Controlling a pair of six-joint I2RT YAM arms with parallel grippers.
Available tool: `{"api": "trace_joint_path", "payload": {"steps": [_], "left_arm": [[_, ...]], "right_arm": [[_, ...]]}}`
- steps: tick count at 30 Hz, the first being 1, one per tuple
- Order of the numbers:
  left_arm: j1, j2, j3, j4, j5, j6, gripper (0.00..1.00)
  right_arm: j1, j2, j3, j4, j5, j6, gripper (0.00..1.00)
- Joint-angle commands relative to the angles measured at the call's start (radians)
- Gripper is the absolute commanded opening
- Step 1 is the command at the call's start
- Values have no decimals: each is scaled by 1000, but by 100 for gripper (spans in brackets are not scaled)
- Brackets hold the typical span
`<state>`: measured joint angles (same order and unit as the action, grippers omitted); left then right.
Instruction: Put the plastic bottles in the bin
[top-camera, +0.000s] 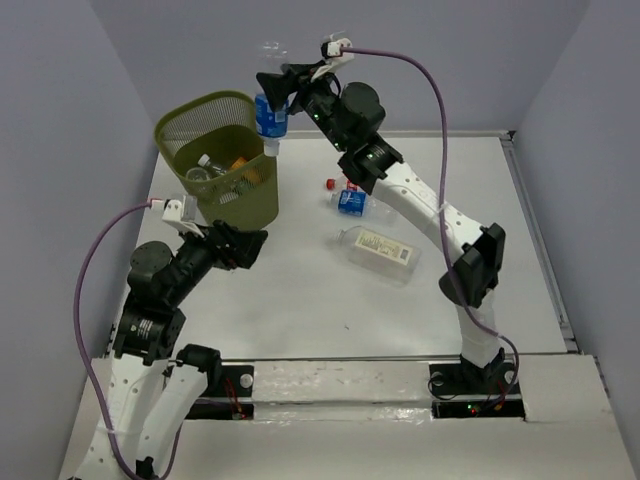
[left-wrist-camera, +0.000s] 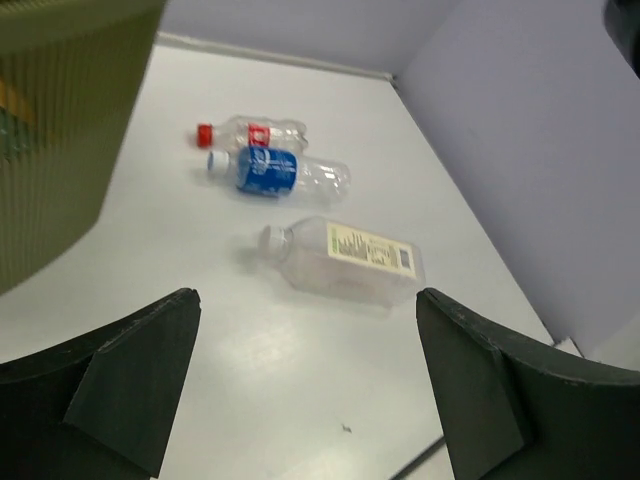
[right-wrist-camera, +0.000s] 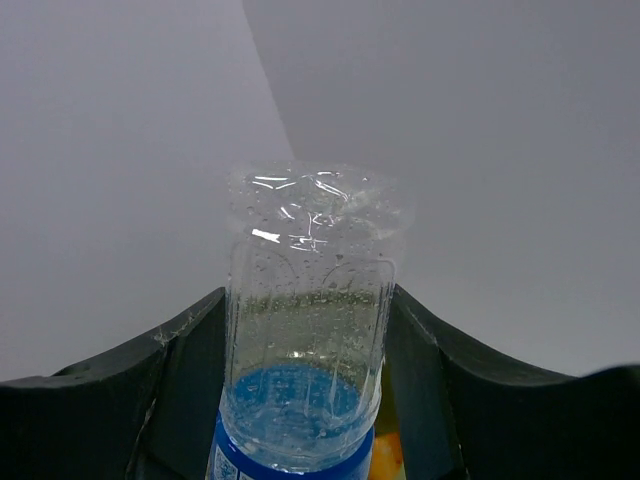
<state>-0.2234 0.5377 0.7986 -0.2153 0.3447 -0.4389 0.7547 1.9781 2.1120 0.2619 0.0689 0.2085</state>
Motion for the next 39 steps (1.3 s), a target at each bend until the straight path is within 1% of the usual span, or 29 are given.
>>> {"api": "trace_joint_path", "payload": {"steps": [1,4,5,8,11,12,14,15,16,18,19,20,21,22,24,25,26,27,28,29,30,31,32,33,34,35,36,37,39], "left_arm": [[-47,-54,-28,-102,102,3,99],[-73,-65,-55,-125,105,2,99],[-79,-70,-74,-125,105,0,99],[-99,-77,-123,-107,131,-32,99],[-105,-79,-148,-75,139,-66,99],[-108,-78,-160,-69,139,-72,99],[-113,-64,-168,-53,131,-87,99],[-114,-59,-176,-35,128,-93,99],[-114,-51,-182,-35,129,-104,99],[-120,-24,-200,11,126,-135,99],[-131,-13,-208,49,119,-145,99],[-139,10,-214,69,111,-155,99],[-163,25,-228,111,93,-178,99],[-178,54,-236,131,79,-188,99],[-217,86,-259,178,30,-214,99],[-262,103,-265,216,10,-240,99],[-289,141,-277,255,-28,-254,99],[-313,168,-282,280,-29,-265,99],[-342,191,-285,328,-74,-288,99],[-396,249,-280,350,-122,-296,99],[-418,280,-276,367,-140,-302,99],[-438,310,-268,401,-160,-308,99],[-471,373,-260,418,-173,-322,99],[-485,404,-245,456,-200,-330,99],[-494,432,-240,474,-210,-334,99],[-498,485,-234,490,-216,-348,99],[-498,510,-222,504,-223,-354,99],[-499,530,-219,539,-225,-362,99],[-499,590,-197,556,-233,-376,99]], "right_arm": [[11,210,333,66,5,-20,48],[31,324,494,108,12,-9,48],[41,385,512,156,15,-14,47],[54,450,533,230,17,-41,48],[63,508,539,229,-9,-81,66],[63,518,551,214,-14,-95,81],[72,499,530,180,-36,-133,94],[72,476,464,178,-47,-139,98],[72,447,423,178,-55,-139,99],[72,331,332,171,-54,-146,100],[72,286,228,166,-54,-147,100],[72,189,167,154,-61,-152,100],[72,133,99,151,-61,-158,100],[72,16,-58,149,-61,-170,100],[63,-105,-229,139,-58,-176,99],[45,-163,-392,129,-52,-173,98],[10,-267,-464,93,-40,-166,97],[9,-313,-530,65,-37,-153,96],[-41,-356,-591,28,-37,-138,93],[-70,-396,-704,-45,-32,-98,92],[-140,-474,-763,-74,-37,-69,89],[-175,-513,-817,-108,-53,-45,89],[-202,-547,-866,-177,-61,-14,88],[-231,-606,-951,-208,-60,-15,91],[-232,-628,-984,-243,-58,-23,94],[-232,-643,-1010,-335,-31,-49,97],[-232,-651,-1026,-378,-11,-57,100],[-232,-660,-1058,-419,12,-57,100],[-232,-670,-1098,-490,60,-76,100]]}}
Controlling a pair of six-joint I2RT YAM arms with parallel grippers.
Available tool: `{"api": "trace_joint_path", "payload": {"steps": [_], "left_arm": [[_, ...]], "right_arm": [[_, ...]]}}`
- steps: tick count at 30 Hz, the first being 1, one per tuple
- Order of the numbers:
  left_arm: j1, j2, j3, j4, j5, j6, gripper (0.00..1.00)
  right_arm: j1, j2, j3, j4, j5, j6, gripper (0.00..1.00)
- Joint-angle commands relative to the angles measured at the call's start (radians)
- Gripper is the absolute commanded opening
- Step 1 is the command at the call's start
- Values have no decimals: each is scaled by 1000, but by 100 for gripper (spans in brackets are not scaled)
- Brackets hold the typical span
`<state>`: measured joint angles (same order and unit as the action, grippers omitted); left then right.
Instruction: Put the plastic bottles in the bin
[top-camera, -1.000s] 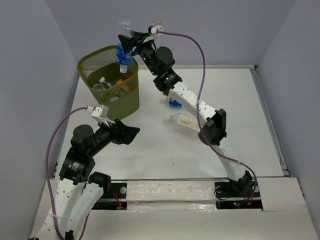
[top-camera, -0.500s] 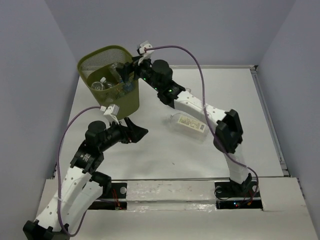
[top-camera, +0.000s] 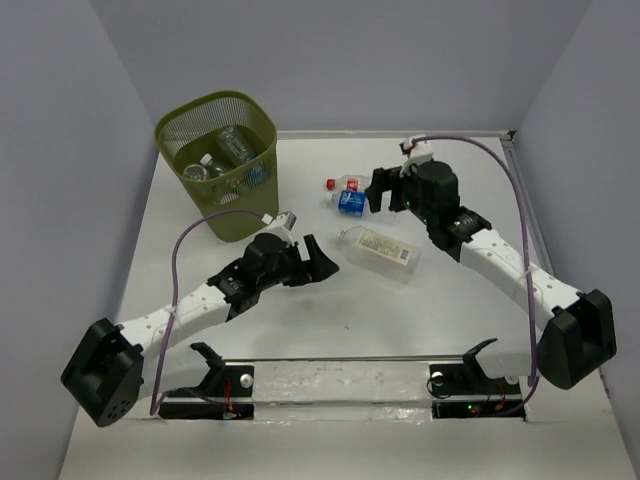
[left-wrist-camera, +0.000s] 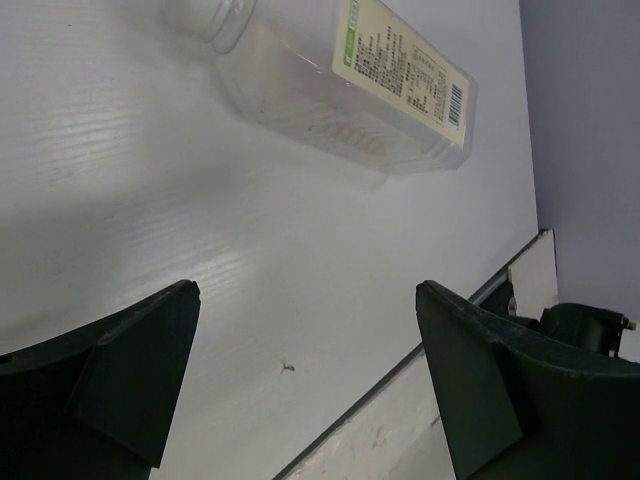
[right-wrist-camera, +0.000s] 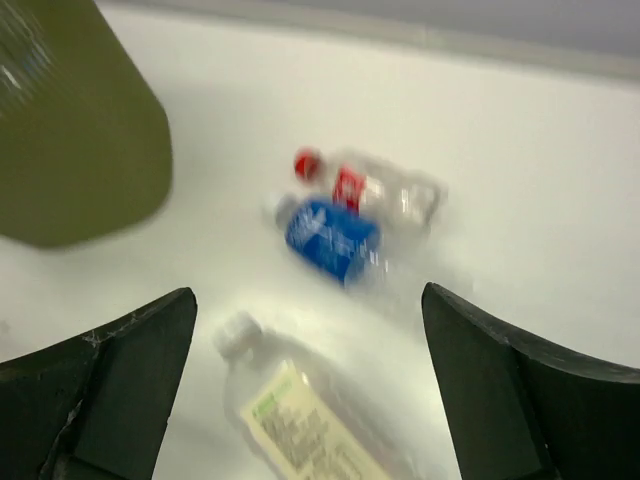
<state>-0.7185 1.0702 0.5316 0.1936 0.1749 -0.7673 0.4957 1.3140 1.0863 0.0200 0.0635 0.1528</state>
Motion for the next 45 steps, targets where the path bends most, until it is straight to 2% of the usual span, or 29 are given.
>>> {"api": "trace_joint_path", "payload": {"steps": [1,7,11,19,28,29,34,38,40,44,45], "left_arm": [[-4,72,77,148,-67,-46,99],[-4,42,125,69,-123,16,99],[-2,-73,146,-77,-164,105,99],[-1,-263,221,-291,-282,249,99],[4,-309,261,-339,-327,344,99],[4,-318,260,-341,-325,347,99],[4,-380,283,-373,-391,379,99],[5,-472,294,-381,-495,436,99],[5,-509,288,-372,-567,442,99],[5,-605,298,-333,-634,451,99],[5,-633,321,-326,-649,467,99]], "right_arm": [[18,-16,-115,-261,64,-27,100],[18,-13,-186,-293,-21,-183,100],[18,50,-157,-304,-106,-261,100],[18,223,-59,-388,-172,-352,100],[61,375,75,-471,-215,-407,99],[61,381,81,-469,-211,-404,95],[85,290,110,-428,-192,-348,50],[155,166,188,-391,-177,-293,48],[193,146,295,-379,-160,-279,46],[245,194,496,-298,-142,-204,42],[256,236,586,-229,-196,-162,39]]}}
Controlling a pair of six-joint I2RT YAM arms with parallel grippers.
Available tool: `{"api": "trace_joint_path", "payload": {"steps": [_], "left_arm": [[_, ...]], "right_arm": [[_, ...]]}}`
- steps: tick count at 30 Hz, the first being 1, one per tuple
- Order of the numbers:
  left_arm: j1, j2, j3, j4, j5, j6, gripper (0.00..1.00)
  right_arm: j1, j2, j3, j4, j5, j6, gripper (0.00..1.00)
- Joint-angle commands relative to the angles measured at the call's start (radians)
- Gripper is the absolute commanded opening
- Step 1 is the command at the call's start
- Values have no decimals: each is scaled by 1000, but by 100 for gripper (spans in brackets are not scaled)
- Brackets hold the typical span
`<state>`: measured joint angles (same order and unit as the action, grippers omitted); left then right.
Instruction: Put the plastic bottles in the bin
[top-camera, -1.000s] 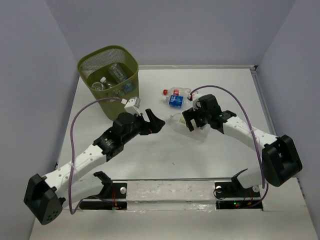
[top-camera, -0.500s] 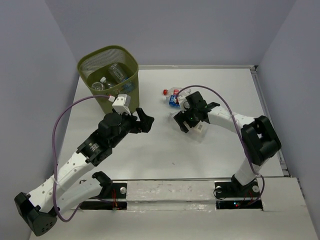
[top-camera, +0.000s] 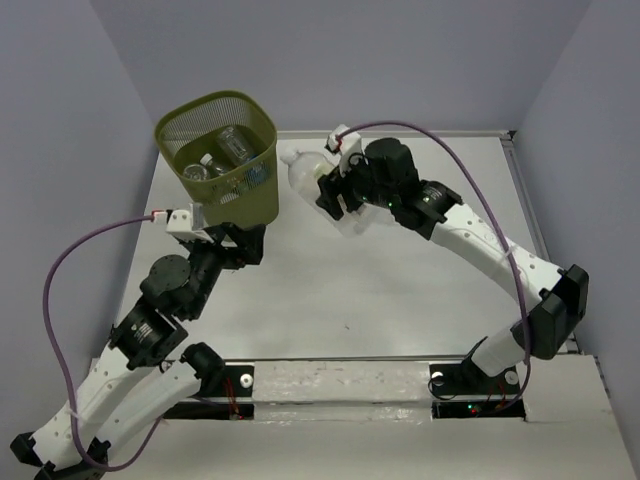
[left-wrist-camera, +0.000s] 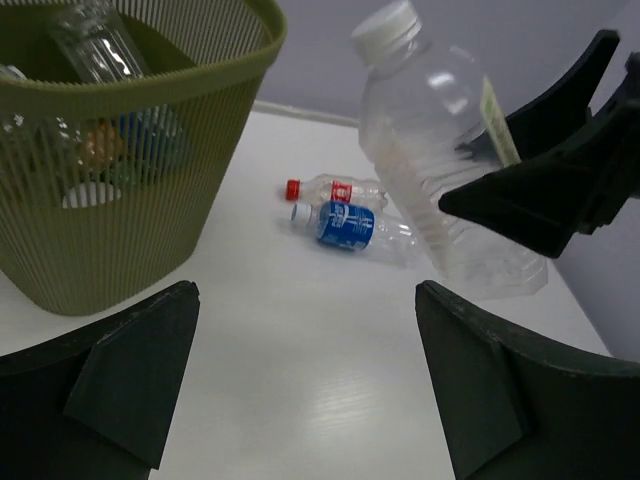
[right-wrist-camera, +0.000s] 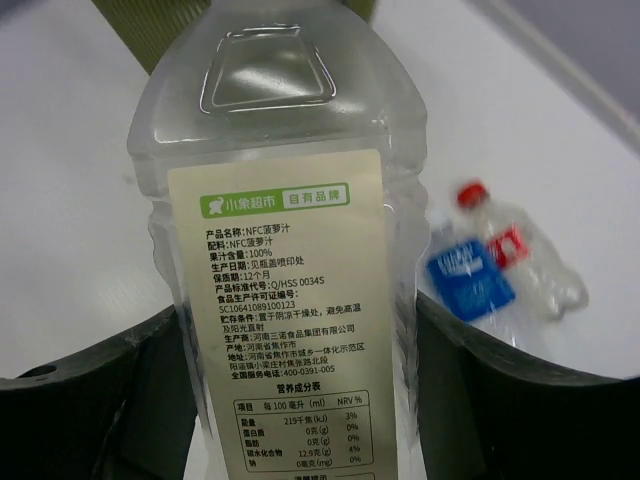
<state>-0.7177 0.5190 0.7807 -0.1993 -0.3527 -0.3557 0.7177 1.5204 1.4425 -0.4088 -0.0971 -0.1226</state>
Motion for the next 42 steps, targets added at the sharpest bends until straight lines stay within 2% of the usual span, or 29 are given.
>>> {"api": "trace_joint_path", "payload": {"steps": [1,2,5,9,13,15,17,19,22,24,27,28,30,31,32,37,40,42], "left_arm": [[4,-92,84,75,-135,63,99],[4,-114,97,80,-147,69,99],[4,-142,118,100,-193,87,99],[4,-185,106,106,-203,89,99],[4,-188,107,72,-201,104,99],[4,-188,104,58,-192,100,99],[4,-200,97,57,-186,96,99],[4,-203,85,54,-180,86,99],[3,-201,78,44,-161,70,99],[3,-201,75,40,-151,61,99],[3,-198,72,46,-128,44,99],[3,-195,74,44,-115,41,99],[3,-179,74,46,-97,31,99],[3,-171,78,47,-88,26,99],[3,-163,81,46,-82,21,99],[3,-99,101,63,3,-26,99],[3,-63,98,80,62,-61,99],[3,-15,100,95,107,-81,99]], "right_arm": [[43,55,269,244,-73,120,38],[52,81,353,322,-96,159,38],[95,228,511,393,-160,176,38],[123,504,851,501,-159,184,39],[123,717,1101,565,-139,224,39],[123,759,1127,643,-130,245,40],[123,771,1075,790,-112,256,40],[123,787,1047,864,-99,282,41],[132,888,1207,875,-63,284,43],[141,929,1226,884,-43,282,48],[141,911,1155,912,-26,268,57],[141,896,1103,913,-10,265,68],[141,890,1078,895,-1,253,82],[141,893,1084,881,0,248,93],[141,893,1090,868,0,244,97],[141,813,1024,831,-6,204,100],[102,683,876,843,-24,250,100],[50,530,667,883,-24,317,99]]}}
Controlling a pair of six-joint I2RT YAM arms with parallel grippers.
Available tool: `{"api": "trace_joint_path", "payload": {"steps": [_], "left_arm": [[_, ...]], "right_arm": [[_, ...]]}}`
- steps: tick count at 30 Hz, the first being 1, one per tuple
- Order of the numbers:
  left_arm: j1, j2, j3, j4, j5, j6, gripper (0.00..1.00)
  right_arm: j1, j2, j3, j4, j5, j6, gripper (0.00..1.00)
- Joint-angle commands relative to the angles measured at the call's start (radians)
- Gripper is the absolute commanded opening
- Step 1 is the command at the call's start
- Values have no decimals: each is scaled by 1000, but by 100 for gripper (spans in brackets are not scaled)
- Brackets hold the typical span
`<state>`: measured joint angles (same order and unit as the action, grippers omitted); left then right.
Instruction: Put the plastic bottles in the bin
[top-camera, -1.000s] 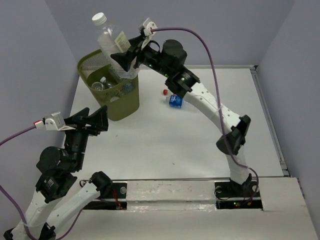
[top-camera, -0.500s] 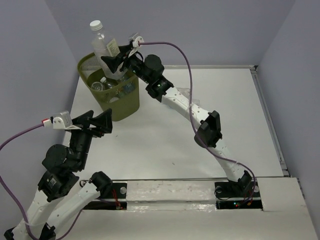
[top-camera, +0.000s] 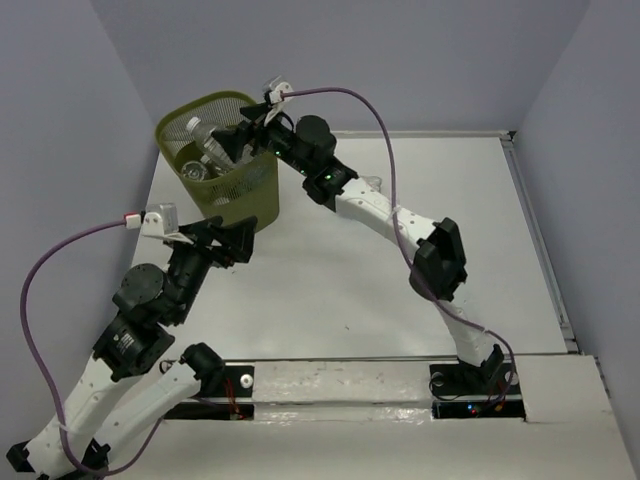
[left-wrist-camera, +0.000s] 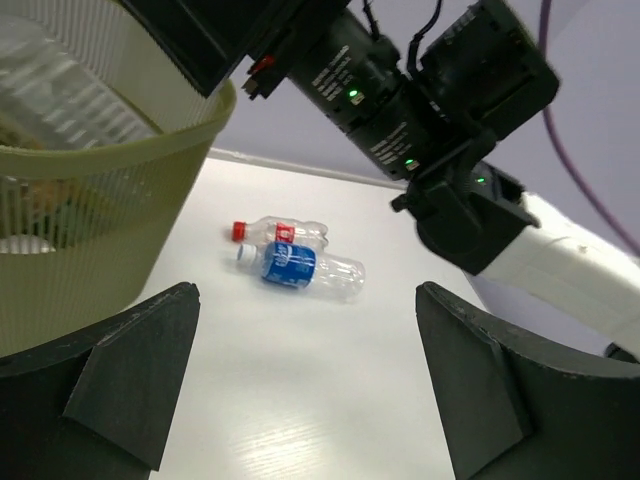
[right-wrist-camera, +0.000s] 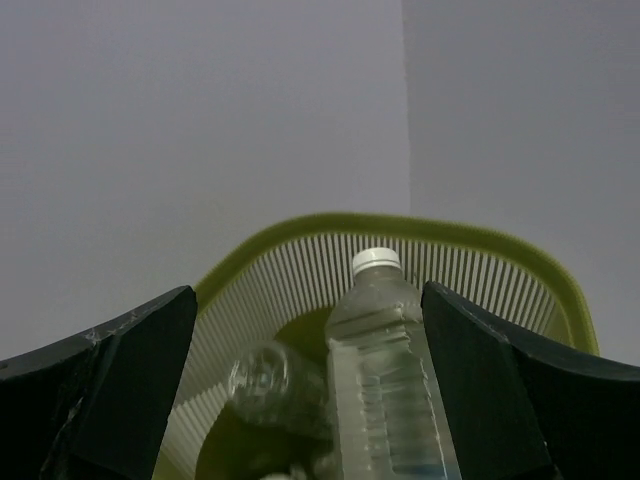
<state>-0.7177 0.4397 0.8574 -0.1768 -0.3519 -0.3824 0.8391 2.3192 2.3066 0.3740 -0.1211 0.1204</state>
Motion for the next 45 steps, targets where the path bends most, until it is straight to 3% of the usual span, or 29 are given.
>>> {"api": "trace_joint_path", "payload": {"steps": [1,6,10,14,16,17,19,23,33,45], "left_arm": [[3,88,25,82,123,-76,99],[-2,301,-9,192,264,-157,99],[-22,479,-38,319,278,-259,99],[-45,701,-12,427,228,-351,99],[-49,773,11,453,197,-410,99],[-55,812,37,480,183,-426,99],[-57,927,96,494,146,-473,99],[-55,1158,213,467,78,-562,99],[-14,1493,497,355,-19,-756,99],[38,1637,614,307,-29,-837,99]], "right_arm": [[-95,-327,-279,112,-14,96,98],[-251,-650,-854,161,-31,234,93],[-389,-832,-1105,65,35,283,88],[-535,-919,-1210,-99,70,269,80],[-581,-916,-1230,-133,78,272,74],[-607,-913,-1242,-141,68,280,62],[-672,-893,-1260,-156,3,292,50],[-709,-824,-1234,-201,-51,251,50],[-730,-716,-1187,-222,-147,190,60],[-739,-618,-1133,-228,-262,174,65]]}}
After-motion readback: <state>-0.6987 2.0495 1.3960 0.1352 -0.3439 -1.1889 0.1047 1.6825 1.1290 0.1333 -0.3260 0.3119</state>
